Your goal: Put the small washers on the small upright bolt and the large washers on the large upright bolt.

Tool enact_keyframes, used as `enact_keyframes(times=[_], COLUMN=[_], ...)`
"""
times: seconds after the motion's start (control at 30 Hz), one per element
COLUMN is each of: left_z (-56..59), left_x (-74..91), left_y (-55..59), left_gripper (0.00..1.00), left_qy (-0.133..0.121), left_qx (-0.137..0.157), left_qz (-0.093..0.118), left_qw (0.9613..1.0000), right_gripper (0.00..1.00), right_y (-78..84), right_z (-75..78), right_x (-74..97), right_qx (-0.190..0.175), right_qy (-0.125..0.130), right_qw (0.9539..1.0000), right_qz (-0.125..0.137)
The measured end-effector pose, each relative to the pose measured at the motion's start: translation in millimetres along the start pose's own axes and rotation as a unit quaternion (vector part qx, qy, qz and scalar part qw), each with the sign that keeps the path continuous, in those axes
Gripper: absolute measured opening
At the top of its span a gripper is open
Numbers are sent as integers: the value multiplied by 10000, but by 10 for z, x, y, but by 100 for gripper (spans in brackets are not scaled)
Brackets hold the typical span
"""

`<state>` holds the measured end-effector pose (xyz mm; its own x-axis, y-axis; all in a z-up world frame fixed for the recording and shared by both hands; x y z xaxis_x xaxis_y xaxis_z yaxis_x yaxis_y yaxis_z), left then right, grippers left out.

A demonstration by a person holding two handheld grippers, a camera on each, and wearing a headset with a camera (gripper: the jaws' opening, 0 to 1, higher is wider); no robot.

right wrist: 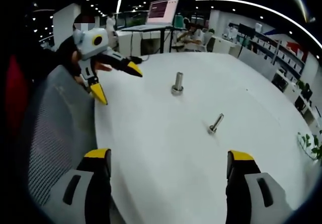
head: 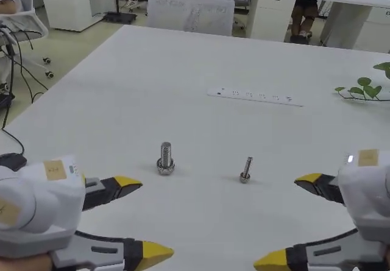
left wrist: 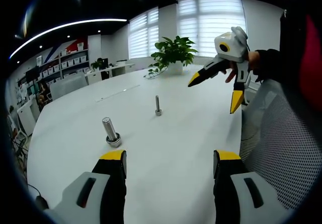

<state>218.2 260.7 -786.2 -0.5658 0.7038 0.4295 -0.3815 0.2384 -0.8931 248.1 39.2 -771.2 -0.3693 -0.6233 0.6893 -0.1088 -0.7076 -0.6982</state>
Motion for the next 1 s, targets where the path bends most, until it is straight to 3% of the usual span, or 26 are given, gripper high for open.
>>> enact_keyframes(times=[1.0], left_z=[-1], left_x=[34], left_y=[-9], left_gripper=[70], left_qy=[-24], left_qx=[44], left_qz=[72], left_qw=[10000], right_gripper=[95], right_y=[-28], right_z=[-71], right_x=[-22], right_qx=[69], right_qy=[-54], right_qw=[10000], right_qz=[-21])
Point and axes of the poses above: the centre of the closed fingertips' face, and the gripper's own axes: x roughly backward along the fingers, z roughly to its right, y roughly out of its underside, the point moved 5 cm from there along x, roughly backward along the fingers, and after that the axes turned 9 degrees about x, right-handed, at the moved point
